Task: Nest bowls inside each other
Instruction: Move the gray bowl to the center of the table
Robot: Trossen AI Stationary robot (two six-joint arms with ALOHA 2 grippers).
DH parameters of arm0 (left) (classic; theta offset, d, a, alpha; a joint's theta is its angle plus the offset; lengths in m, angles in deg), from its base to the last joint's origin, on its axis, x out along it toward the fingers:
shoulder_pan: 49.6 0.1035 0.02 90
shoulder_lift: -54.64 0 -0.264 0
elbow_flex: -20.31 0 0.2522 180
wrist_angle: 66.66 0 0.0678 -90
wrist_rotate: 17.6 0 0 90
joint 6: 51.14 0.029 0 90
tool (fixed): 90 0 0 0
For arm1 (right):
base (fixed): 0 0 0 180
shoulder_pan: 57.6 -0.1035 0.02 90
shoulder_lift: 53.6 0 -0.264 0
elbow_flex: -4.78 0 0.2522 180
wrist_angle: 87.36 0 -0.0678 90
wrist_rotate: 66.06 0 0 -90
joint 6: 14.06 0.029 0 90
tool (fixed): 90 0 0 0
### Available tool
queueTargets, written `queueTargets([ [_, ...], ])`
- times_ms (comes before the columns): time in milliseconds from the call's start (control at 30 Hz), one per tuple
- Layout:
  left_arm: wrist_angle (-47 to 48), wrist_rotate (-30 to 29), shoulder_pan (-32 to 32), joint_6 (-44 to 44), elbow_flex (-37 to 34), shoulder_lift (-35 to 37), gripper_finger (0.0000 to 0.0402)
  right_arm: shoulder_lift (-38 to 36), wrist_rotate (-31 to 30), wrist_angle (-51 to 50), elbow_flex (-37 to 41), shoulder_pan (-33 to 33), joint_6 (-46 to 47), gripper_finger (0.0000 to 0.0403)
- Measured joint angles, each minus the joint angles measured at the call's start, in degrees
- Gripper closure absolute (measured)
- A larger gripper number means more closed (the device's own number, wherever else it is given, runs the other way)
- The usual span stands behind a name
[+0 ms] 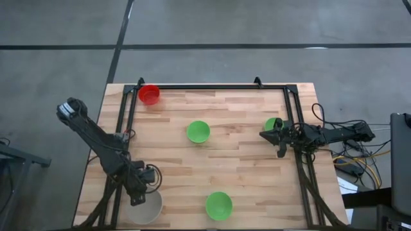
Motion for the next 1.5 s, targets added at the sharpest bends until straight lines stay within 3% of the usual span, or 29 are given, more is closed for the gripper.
queueTargets([
  [167, 3.0, -3.0, 1.5, 4.6, 2.6, 0.0, 0.0394, 0.0, 0.0, 0.0, 0.0, 0.0, 0.0, 0.0394],
  [533, 4.9, -2.8, 9.9, 15.6, 5.8, 0.0, 0.0394, 0.0, 0.0, 0.0, 0.0, 0.0, 0.0, 0.0394],
  [1033, -4.5, -0.3, 25.0, 34.1, 7.3, -0.1, 0.0395, 0.0, 0.0, 0.0, 0.0, 0.0, 0.0, 0.0394],
  [1300, -5.2, 3.7, 30.7, 42.8, 9.8, -4.1, 0.0387, 0.0, 0.0, 0.0, 0.0, 0.0, 0.0, 0.0394],
  [1500, 1.3, 4.2, 33.1, 49.2, 17.7, -10.1, 0.0396, 0.0, 0.0, 0.0, 0.0, 0.0, 0.0, 0.0394],
])
